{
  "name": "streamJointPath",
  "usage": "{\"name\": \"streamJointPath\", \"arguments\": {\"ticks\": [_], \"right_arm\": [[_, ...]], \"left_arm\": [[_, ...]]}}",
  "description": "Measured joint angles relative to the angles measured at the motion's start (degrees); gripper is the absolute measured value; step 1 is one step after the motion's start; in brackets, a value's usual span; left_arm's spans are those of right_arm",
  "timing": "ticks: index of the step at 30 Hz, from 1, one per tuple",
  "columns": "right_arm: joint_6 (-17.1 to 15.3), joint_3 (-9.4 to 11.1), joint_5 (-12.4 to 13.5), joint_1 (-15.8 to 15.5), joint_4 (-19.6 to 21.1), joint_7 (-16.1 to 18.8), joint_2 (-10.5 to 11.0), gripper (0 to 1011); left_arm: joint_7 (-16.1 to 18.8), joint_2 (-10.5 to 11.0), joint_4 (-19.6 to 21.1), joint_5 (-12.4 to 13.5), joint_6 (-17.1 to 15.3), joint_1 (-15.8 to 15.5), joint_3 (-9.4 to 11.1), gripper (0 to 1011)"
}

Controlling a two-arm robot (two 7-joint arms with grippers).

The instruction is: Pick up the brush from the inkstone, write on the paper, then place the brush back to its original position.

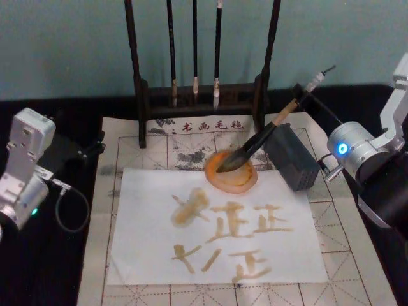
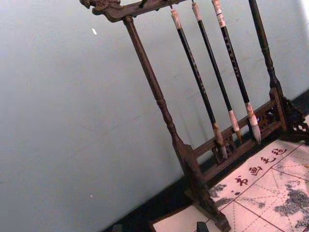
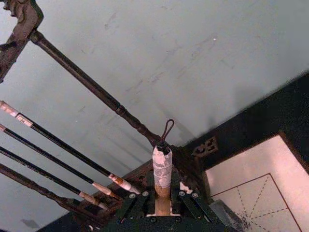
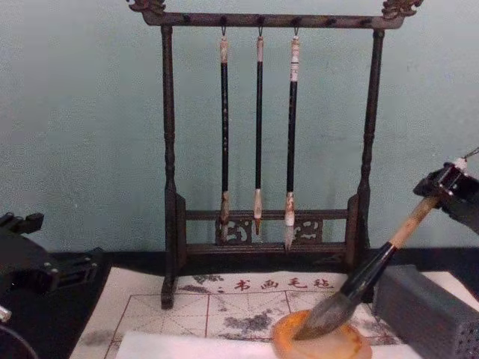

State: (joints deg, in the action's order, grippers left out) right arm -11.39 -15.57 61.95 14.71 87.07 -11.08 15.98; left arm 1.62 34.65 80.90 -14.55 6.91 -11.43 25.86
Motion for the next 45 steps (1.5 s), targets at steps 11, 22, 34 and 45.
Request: {"name": "streamJointPath", "arguments": {"ticks": [11, 22, 34, 45], "right_arm": [[0.46, -0.21, 0.36, -0.23, -0.18, -0.62, 0.00, 199], [0.70, -0.45, 0.85, -0.24, -0.67, -1.13, -0.18, 199], [0.75, -0.62, 1.35, -0.40, -0.87, -1.81, -0.19, 199], [0.97, -0.62, 1.57, -0.77, -0.89, -2.51, -0.16, 199]], "left_arm": [[0.00, 0.00, 0.00, 0.00, 0.00, 0.00, 0.00, 1001], [0.00, 0.00, 0.00, 0.00, 0.00, 0.00, 0.00, 1001], [0.00, 0.00, 0.00, 0.00, 0.00, 0.00, 0.00, 1001], [0.00, 0.00, 0.00, 0.00, 0.00, 0.00, 0.00, 1001]]}}
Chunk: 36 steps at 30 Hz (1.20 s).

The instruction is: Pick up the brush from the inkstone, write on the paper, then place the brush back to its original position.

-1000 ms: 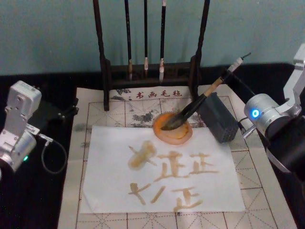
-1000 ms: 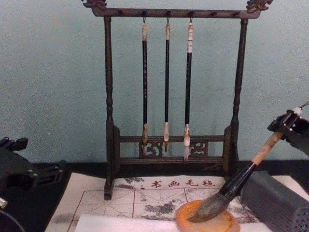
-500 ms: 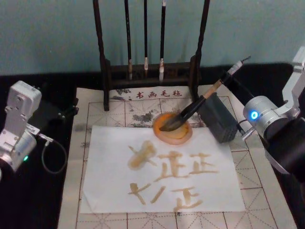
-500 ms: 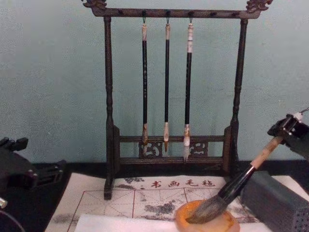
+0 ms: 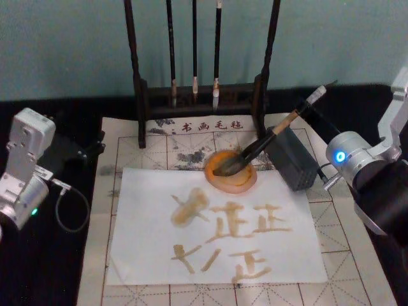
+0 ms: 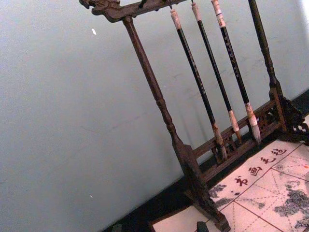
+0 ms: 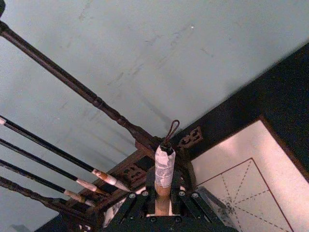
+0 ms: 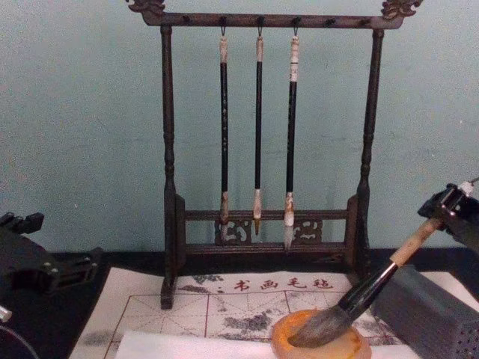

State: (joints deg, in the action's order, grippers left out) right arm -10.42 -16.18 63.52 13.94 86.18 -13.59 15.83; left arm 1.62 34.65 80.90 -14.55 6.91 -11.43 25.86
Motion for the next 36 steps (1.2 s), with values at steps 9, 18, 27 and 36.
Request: {"name": "streamJointPath", "arguments": {"ticks": [9, 18, 27, 36], "right_arm": [[-0.04, 0.32, 0.68, -0.20, -0.10, -0.78, -0.10, 200], [-0.08, 0.45, 1.46, -0.37, -0.21, -1.56, -0.04, 200], [-0.06, 0.43, 2.06, -0.41, -0.31, -2.25, 0.09, 200], [0.06, 0.30, 2.69, -0.52, -0.29, -2.97, 0.29, 200]], "left_arm": [[0.00, 0.00, 0.00, 0.00, 0.00, 0.00, 0.00, 1001], [0.00, 0.00, 0.00, 0.00, 0.00, 0.00, 0.00, 1001], [0.00, 0.00, 0.00, 0.00, 0.00, 0.00, 0.00, 1001], [0.00, 0.00, 0.00, 0.00, 0.00, 0.00, 0.00, 1001]]}}
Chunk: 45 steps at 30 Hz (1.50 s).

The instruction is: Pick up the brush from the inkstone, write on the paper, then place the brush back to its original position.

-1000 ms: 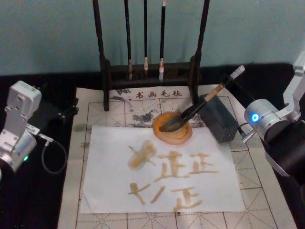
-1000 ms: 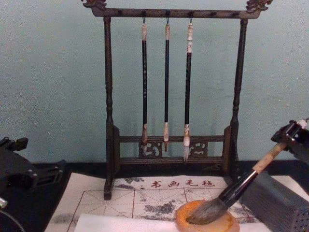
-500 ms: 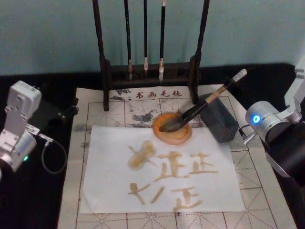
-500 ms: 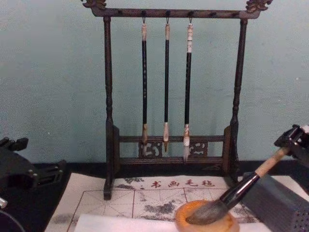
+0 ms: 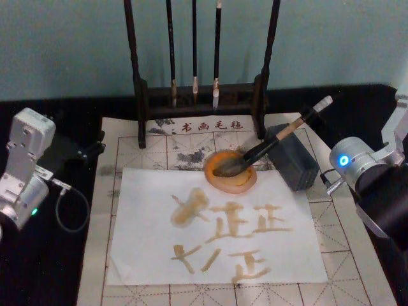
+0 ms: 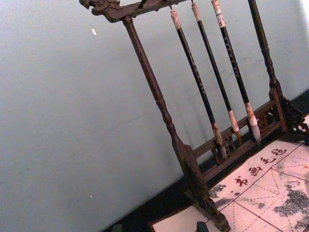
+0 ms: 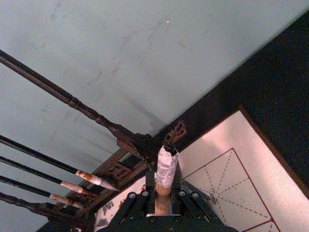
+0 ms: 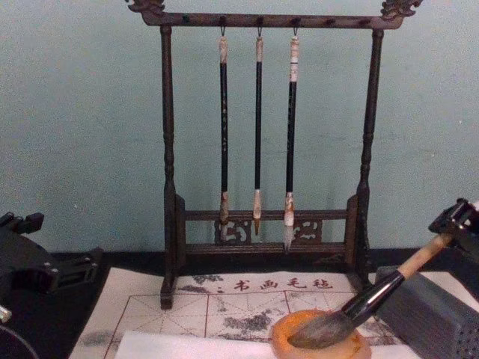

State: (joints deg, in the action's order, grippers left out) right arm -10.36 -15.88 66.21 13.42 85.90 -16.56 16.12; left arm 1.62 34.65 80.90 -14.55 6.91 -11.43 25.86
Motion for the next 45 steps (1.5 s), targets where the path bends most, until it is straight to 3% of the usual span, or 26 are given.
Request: {"name": "streamJointPath", "arguments": {"ticks": [24, 32, 36, 45], "right_arm": [[0.21, -0.11, 0.09, 0.01, -0.07, -0.42, 0.02, 214], [0.20, -0.10, 0.07, 0.01, -0.07, -0.40, 0.02, 413], [0.20, -0.10, 0.05, 0.01, -0.07, -0.38, 0.03, 575], [0.21, -0.10, 0.03, 0.02, -0.07, -0.33, 0.03, 824]], "left_arm": [[0.00, 0.00, 0.00, 0.00, 0.00, 0.00, 0.00, 1001], [0.00, 0.00, 0.00, 0.00, 0.00, 0.00, 0.00, 1001], [0.00, 0.00, 0.00, 0.00, 0.00, 0.00, 0.00, 1001], [0.00, 0.00, 0.00, 0.00, 0.00, 0.00, 0.00, 1001]]}}
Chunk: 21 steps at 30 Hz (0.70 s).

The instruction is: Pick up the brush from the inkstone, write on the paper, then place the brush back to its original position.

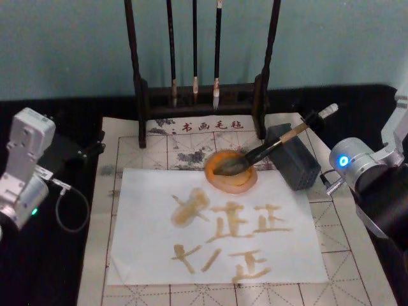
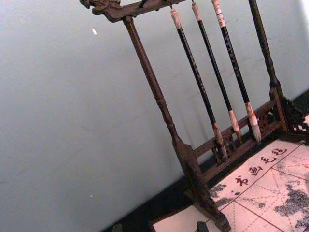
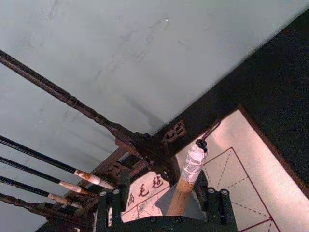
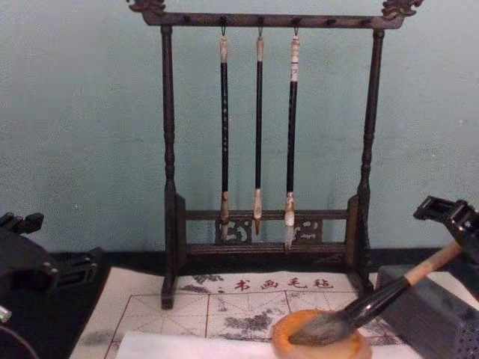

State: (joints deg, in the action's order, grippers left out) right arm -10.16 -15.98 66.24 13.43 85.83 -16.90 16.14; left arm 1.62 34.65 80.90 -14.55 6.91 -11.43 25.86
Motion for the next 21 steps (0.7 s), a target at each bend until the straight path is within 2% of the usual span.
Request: {"name": "streamJointPath", "arguments": {"ticks": [3, 7, 15, 21], "right_arm": [[0.00, 0.00, 0.00, 0.00, 0.00, 0.02, 0.00, 925], [0.00, 0.00, 0.00, 0.00, 0.00, 0.02, 0.00, 1000], [0.00, 0.01, 0.05, -0.01, 0.03, 0.02, 0.04, 1002], [-0.61, 0.40, 1.55, -1.43, 1.53, 0.20, 1.43, 1002]], "left_arm": [[0.00, 0.00, 0.00, 0.00, 0.00, 0.00, 0.00, 1001], [0.01, 0.00, 0.00, 0.00, 0.00, 0.00, 0.00, 1001], [0.01, 0.00, 0.00, 0.00, 0.00, 0.00, 0.00, 1001], [0.00, 0.00, 0.00, 0.00, 0.00, 0.00, 0.00, 1001]]}}
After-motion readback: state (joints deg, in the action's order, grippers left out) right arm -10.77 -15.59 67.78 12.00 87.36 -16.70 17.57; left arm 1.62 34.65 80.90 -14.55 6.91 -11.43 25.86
